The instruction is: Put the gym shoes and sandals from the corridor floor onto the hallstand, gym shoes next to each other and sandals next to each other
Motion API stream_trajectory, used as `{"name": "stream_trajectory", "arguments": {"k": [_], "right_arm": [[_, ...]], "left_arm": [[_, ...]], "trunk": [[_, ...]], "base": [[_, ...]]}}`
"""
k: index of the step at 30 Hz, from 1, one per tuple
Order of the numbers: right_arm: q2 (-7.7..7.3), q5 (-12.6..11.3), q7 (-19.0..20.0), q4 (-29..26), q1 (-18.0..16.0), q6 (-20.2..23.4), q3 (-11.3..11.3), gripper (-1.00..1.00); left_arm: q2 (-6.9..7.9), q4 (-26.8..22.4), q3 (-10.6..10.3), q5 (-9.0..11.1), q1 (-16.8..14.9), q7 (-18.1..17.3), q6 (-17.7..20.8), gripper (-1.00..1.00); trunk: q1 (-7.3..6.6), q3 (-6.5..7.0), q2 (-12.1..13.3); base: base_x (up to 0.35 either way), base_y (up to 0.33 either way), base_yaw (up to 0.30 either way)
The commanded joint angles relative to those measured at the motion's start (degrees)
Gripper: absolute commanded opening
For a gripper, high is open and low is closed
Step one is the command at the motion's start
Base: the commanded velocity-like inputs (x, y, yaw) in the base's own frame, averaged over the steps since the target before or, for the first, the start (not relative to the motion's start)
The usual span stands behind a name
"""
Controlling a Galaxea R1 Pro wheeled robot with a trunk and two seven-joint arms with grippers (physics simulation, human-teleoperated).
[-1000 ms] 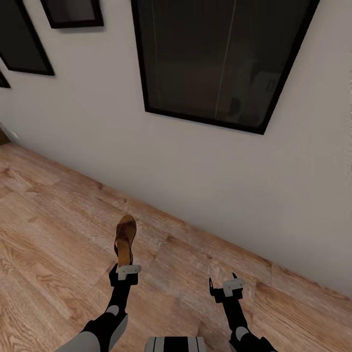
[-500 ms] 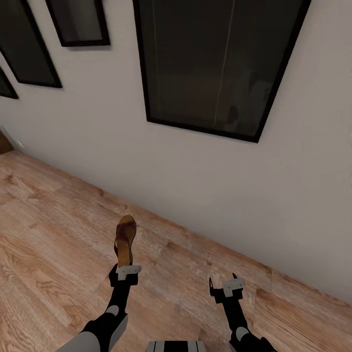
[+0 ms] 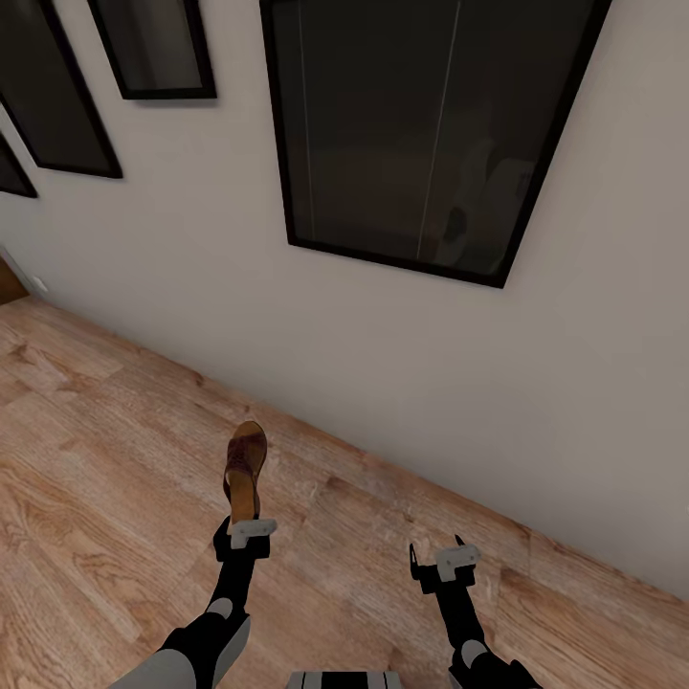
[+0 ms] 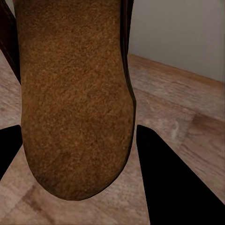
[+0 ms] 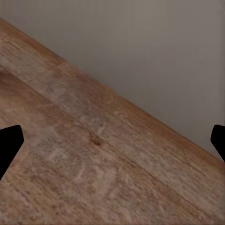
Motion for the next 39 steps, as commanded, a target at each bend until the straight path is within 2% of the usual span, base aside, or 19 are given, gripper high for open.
{"name": "stream_trajectory", "arguments": {"k": [1,13,21,32,39], "right_arm": [[0.00,0.00,0.00,0.00,0.00,0.01,0.00,1.00],[0.00,0.00,0.00,0.00,0.00,0.06,0.00,1.00],[0.00,0.00,0.08,0.00,0.00,0.06,0.00,1.00],[0.00,0.00,0.09,0.02,0.00,0.06,0.00,1.00],[0.00,0.01,0.09,0.19,0.00,0.06,0.00,1.00]], "left_arm": [[0.02,0.00,0.01,-0.20,0.00,0.07,0.04,-1.00],[0.00,0.00,0.01,-0.20,0.00,0.07,0.01,-1.00],[0.06,0.02,0.01,-0.22,0.00,0.07,-0.02,-1.00],[0.08,0.08,0.01,-0.28,0.00,0.07,-0.02,-1.00],[0.12,0.08,0.02,-0.29,0.00,0.07,-0.04,-1.00]], "trunk": [[0.00,0.00,0.00],[0.00,0.00,0.00],[0.00,0.10,0.00],[0.00,0.22,0.00],[0.00,0.71,0.00]], "base": [[0.000,0.000,0.000],[0.000,0.000,-0.001],[-0.008,0.003,-0.195],[-0.205,0.127,-0.054],[-0.067,0.041,-0.106]]}}
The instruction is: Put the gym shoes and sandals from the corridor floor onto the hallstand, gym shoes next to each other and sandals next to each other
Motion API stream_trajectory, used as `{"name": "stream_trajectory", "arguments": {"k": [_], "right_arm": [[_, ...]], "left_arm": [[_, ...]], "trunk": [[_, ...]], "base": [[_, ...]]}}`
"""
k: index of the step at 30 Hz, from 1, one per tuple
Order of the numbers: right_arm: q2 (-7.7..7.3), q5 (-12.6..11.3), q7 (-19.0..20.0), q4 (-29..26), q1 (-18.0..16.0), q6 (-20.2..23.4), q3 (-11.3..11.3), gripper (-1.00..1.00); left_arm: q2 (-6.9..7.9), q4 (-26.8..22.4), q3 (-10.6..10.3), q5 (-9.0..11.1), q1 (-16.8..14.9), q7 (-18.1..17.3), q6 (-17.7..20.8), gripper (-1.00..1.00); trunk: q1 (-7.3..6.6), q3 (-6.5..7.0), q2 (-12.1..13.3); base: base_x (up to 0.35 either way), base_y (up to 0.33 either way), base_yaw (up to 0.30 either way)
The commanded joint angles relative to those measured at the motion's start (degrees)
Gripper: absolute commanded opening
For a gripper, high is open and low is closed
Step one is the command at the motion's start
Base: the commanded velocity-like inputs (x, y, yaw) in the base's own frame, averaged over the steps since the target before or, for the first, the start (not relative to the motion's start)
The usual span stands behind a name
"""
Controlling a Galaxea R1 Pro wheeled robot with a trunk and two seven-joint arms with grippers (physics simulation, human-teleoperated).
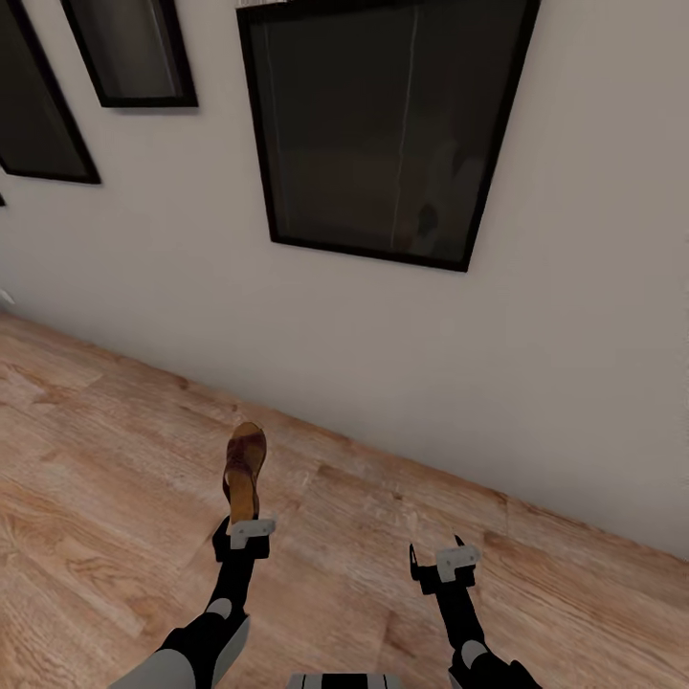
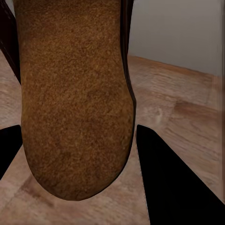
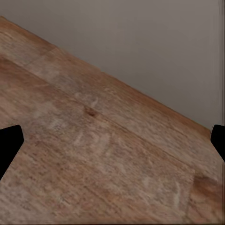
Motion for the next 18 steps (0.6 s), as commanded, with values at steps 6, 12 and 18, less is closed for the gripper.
{"name": "stream_trajectory", "arguments": {"k": [6,12,18], "right_arm": [[0.00,-0.01,0.00,0.07,0.00,0.00,0.00,1.00],[-0.02,0.00,0.00,0.09,0.00,0.00,-0.06,1.00],[-0.22,-0.12,-0.03,5.27,0.00,0.00,-0.23,1.00]], "left_arm": [[0.05,0.00,0.05,-0.21,0.00,0.08,0.06,-1.00],[1.11,2.39,0.11,-0.34,0.00,0.02,0.27,-1.00],[4.58,10.38,0.07,-0.51,0.05,-0.04,0.50,-1.00]], "trunk": [[0.00,0.53,0.00],[0.00,0.88,0.00],[0.00,0.96,0.00]], "base": [[-0.004,0.002,-0.128],[0.000,0.000,-0.061],[0.000,0.000,-0.011]]}}
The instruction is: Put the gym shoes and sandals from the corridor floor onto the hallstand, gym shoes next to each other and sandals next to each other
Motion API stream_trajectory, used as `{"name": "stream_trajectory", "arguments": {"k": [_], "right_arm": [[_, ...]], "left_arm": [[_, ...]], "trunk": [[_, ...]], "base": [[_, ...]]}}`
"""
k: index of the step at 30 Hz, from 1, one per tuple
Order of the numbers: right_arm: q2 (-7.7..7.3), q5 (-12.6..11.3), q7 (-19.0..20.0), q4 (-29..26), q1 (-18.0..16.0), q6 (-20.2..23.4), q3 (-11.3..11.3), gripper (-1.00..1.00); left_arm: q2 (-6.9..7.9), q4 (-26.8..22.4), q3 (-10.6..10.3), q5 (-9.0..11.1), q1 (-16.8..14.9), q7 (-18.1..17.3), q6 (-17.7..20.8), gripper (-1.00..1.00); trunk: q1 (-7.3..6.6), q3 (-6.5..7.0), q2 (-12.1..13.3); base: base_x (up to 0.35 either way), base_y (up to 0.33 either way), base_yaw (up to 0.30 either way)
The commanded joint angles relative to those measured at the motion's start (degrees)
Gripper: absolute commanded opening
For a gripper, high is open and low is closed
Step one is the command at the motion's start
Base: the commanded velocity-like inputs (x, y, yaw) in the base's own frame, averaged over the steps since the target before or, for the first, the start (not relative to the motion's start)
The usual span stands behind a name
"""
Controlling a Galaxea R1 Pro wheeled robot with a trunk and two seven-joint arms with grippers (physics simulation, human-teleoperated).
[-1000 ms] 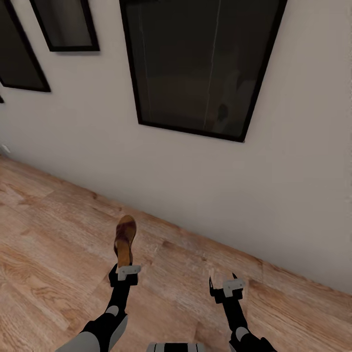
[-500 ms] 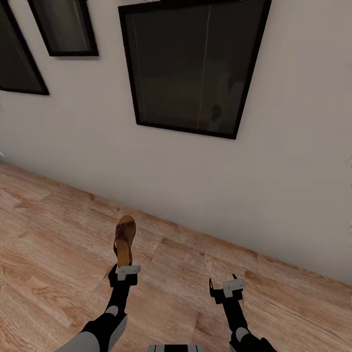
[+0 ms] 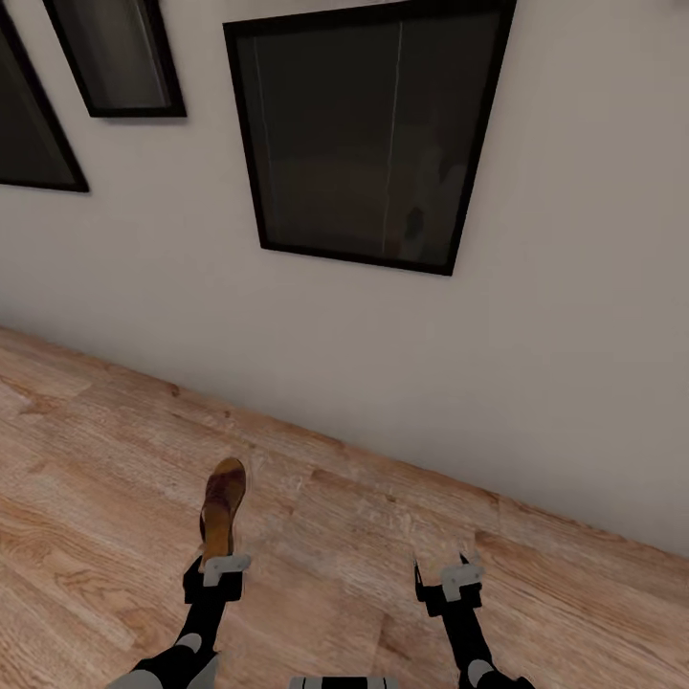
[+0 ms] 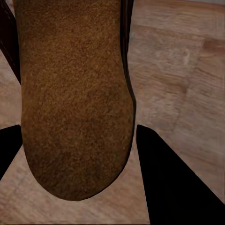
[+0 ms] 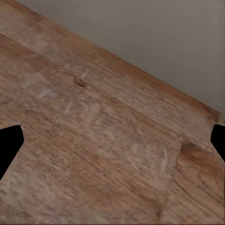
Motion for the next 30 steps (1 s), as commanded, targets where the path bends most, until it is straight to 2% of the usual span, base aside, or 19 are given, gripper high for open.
{"name": "stream_trajectory", "arguments": {"k": [1,7,11,12,16,18,23,30], "right_arm": [[-0.11,-0.03,-0.04,2.25,-0.01,-0.03,-0.01,1.00],[-1.01,-0.18,-0.28,6.61,0.06,-0.28,-0.07,1.00],[-1.69,-0.80,-0.50,7.45,0.07,-2.16,-0.14,1.00],[-1.83,-1.39,-0.82,7.60,0.08,-2.90,-0.19,1.00],[-2.25,-3.45,-1.75,7.75,0.08,-3.68,-0.24,1.00],[-2.64,-5.46,-2.13,7.80,0.08,-3.88,-0.25,1.00],[-3.24,-8.24,-2.44,7.84,0.08,-3.89,-0.26,1.00],[-3.45,-8.83,-2.30,7.84,0.08,-3.87,-0.17,1.00]], "left_arm": [[0.66,0.63,-0.56,-0.45,0.09,0.06,0.09,-1.00],[2.28,1.51,-0.56,-0.27,0.25,-1.21,-0.90,-1.00],[3.48,1.67,-0.52,-0.18,0.28,-4.98,-5.90,-1.00],[4.07,1.70,-0.50,-0.16,0.28,-6.86,-7.28,-1.00],[4.75,1.73,-0.48,-0.19,0.29,-10.86,-8.69,-1.00],[4.99,1.74,-0.48,-0.22,0.29,-12.97,-9.10,-1.00],[5.31,1.74,-0.47,-0.29,0.29,-14.69,-9.33,-1.00],[6.39,1.75,-0.47,-0.31,0.29,-15.01,-8.60,-1.00]], "trunk": [[0.00,0.01,0.00],[0.00,0.02,0.00],[0.00,0.02,0.00],[0.00,0.02,0.00],[0.00,0.02,0.00],[0.00,0.02,0.00],[0.00,0.02,0.00],[0.00,0.02,0.00]], "base": [[0.000,0.000,-0.003],[0.000,0.000,-0.001],[0.000,0.000,0.000],[0.000,0.000,0.000],[0.000,0.000,0.000],[0.000,0.000,0.000],[-0.078,0.044,0.000],[-0.263,0.174,0.000]]}}
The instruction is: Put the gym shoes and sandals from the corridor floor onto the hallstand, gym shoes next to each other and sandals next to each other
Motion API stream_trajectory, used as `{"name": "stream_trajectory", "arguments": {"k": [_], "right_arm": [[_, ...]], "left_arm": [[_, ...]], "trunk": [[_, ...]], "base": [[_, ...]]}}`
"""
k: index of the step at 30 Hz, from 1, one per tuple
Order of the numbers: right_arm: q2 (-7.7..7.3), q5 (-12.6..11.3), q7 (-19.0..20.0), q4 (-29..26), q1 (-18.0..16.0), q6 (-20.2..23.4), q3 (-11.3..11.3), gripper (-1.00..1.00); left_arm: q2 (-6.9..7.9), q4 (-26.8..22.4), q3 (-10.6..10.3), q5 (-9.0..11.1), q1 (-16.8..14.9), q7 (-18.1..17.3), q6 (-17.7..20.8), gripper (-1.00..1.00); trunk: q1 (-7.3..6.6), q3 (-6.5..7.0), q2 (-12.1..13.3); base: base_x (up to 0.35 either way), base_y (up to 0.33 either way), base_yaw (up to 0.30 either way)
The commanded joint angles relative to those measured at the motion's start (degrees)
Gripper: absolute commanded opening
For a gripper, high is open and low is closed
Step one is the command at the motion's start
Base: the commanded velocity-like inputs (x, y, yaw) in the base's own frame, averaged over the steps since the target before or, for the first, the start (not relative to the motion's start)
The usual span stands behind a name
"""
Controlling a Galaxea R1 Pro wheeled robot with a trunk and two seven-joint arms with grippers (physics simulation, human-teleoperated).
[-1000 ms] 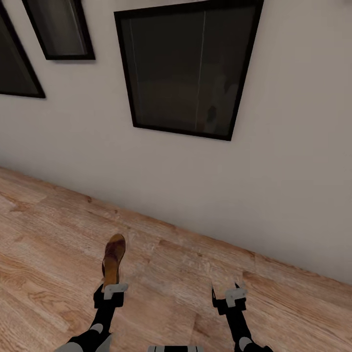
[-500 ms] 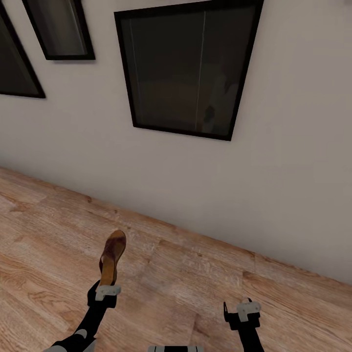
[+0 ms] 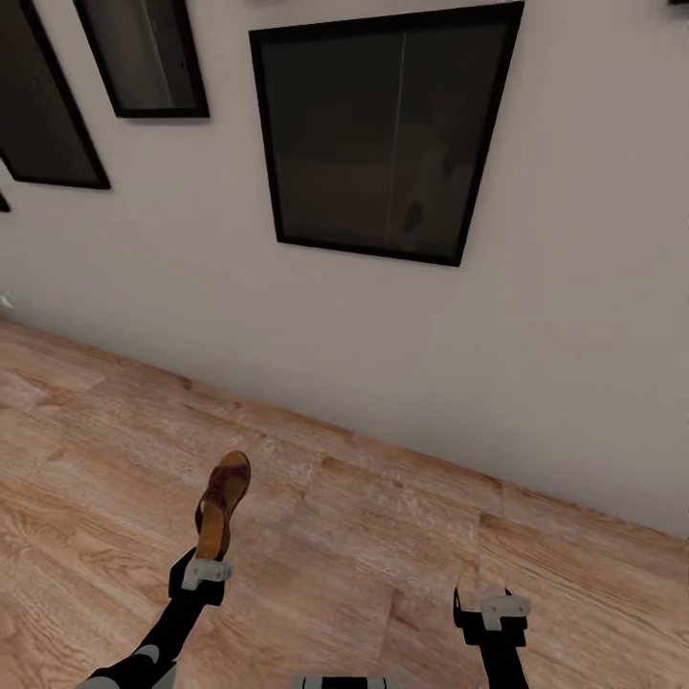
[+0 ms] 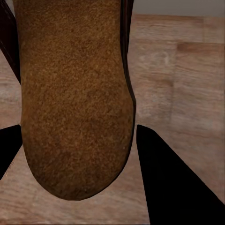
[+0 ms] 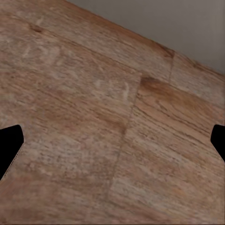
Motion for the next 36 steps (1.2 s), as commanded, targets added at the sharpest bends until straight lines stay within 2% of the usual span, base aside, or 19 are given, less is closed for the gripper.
{"name": "stream_trajectory", "arguments": {"k": [1,9,13,36], "right_arm": [[-0.01,-0.02,0.01,0.00,0.00,0.00,0.00,1.00],[-0.18,-0.08,0.04,-0.01,0.00,0.00,0.06,1.00],[-0.20,-0.09,0.10,0.01,0.00,0.00,0.09,1.00],[-0.22,0.00,0.22,0.10,0.00,0.09,0.09,1.00]], "left_arm": [[0.04,-0.01,0.03,-0.16,0.00,0.12,0.03,-1.00],[0.16,-0.01,0.03,-0.17,0.00,0.09,1.18,-1.00],[0.17,-0.01,0.03,-0.17,0.00,0.18,2.21,-1.00],[0.18,-0.01,0.03,-0.17,0.00,0.20,2.42,-1.00]], "trunk": [[0.00,0.00,0.00],[0.00,0.00,0.00],[0.00,0.03,0.00],[0.00,1.05,0.00]], "base": [[-0.294,0.213,0.000],[-0.293,0.228,0.000],[-0.101,0.115,-0.058],[-0.003,0.045,-0.290]]}}
